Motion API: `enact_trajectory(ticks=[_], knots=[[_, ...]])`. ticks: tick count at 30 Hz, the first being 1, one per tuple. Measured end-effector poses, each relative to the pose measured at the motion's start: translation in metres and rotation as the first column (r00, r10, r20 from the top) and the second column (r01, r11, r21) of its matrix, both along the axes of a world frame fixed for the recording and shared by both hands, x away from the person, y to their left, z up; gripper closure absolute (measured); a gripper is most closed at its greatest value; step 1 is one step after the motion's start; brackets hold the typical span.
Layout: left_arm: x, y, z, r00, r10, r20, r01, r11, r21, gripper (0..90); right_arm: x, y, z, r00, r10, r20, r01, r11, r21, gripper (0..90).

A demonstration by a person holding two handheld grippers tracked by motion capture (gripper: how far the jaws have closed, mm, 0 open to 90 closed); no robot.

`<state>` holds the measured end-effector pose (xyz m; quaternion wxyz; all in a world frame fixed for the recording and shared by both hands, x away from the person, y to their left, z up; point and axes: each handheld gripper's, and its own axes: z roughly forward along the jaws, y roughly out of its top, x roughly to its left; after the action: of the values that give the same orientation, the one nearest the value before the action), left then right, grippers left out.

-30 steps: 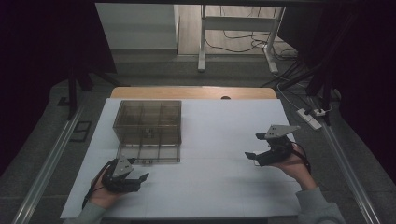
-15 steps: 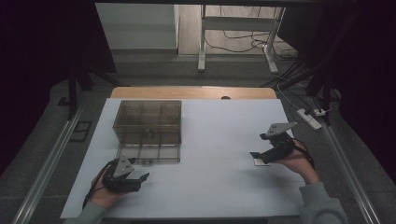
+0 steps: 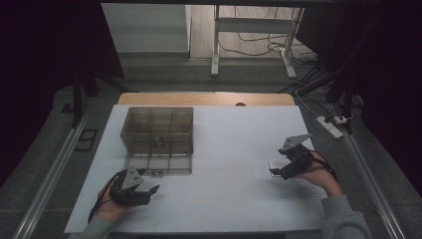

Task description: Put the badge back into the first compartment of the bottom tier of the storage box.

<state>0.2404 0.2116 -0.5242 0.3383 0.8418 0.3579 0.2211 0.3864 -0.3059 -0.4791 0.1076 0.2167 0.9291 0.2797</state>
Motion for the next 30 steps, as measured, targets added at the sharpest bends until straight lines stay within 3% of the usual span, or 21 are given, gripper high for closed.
enact_trajectory(ticks=[14, 30], knots=[[0.0, -0.001, -0.001, 1.0, -0.004, -0.002, 0.004, 1.0, 0.007, 25.7, 0.005, -0.01, -0.02, 0.9966, 0.01, -0.081, -0.011, 1.0, -0.013, 13.5], [0.001, -0.002, -0.002, 0.9997, -0.014, -0.019, 0.014, 0.9999, 0.009, 25.5, 0.007, -0.008, -0.029, 0.9949, 0.029, -0.096, -0.033, 0.999, -0.043, 13.9]])
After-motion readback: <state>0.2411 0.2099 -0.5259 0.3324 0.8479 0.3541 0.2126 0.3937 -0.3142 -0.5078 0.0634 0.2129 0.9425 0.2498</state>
